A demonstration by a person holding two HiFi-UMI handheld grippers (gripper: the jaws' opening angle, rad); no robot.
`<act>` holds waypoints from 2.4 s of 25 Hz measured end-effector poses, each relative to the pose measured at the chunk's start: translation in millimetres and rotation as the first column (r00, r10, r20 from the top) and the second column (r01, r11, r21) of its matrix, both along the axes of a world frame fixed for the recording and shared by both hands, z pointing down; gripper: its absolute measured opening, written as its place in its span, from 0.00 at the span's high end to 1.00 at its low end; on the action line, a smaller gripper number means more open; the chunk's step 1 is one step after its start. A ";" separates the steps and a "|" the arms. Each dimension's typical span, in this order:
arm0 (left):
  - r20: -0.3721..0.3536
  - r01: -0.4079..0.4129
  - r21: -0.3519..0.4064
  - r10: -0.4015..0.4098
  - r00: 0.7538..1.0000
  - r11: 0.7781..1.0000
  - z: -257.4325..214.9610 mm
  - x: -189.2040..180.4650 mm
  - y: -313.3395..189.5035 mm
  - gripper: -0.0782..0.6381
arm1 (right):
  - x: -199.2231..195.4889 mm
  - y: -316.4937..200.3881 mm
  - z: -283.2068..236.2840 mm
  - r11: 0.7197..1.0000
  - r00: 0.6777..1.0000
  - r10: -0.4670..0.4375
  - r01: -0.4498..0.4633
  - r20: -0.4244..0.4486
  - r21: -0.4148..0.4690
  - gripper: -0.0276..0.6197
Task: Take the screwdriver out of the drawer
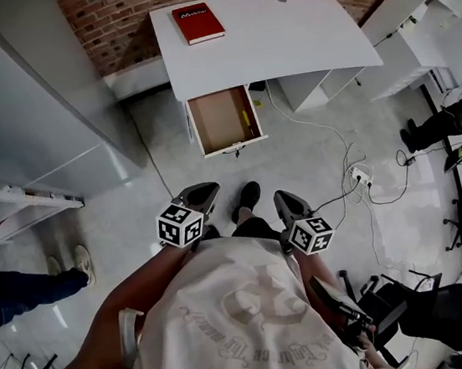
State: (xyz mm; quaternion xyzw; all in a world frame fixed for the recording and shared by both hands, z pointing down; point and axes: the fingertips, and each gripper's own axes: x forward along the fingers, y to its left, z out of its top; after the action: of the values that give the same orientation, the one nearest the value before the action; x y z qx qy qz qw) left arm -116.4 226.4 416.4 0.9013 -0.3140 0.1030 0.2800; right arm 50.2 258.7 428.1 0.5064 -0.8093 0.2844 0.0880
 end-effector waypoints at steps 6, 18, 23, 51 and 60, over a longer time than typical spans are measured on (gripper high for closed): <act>0.015 0.028 -0.012 -0.027 1.000 1.000 7.8 -6.3 -21.5 0.87 | -9.8 -36.1 5.8 0.999 0.999 -0.046 0.046 0.002 0.010 0.95; 0.032 0.023 -0.022 -0.022 0.999 1.000 2.1 35.6 -99.6 0.87 | 40.6 -105.5 13.8 1.000 1.000 -0.024 0.024 0.016 -0.010 0.95; 0.051 -0.002 -0.029 0.003 0.999 1.000 1.7 63.0 -129.8 0.87 | 56.0 -141.8 10.4 1.000 0.999 -0.027 0.027 0.032 0.004 0.95; 0.149 0.115 -0.107 -0.099 0.984 0.988 24.7 161.1 -251.6 0.87 | 139.9 -282.1 47.2 0.980 0.976 -0.185 0.191 0.111 -0.047 0.95; 0.183 0.131 -0.118 -0.109 0.977 0.984 30.9 176.6 -250.8 0.87 | 153.9 -300.9 53.4 0.974 0.968 -0.212 0.220 0.131 -0.051 0.95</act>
State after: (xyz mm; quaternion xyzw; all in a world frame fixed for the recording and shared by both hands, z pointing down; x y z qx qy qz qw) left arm 60.2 -24.4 447.2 0.8480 -0.3840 0.1851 0.3149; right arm 204.2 -42.1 481.5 0.3934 -0.8539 0.3302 0.0842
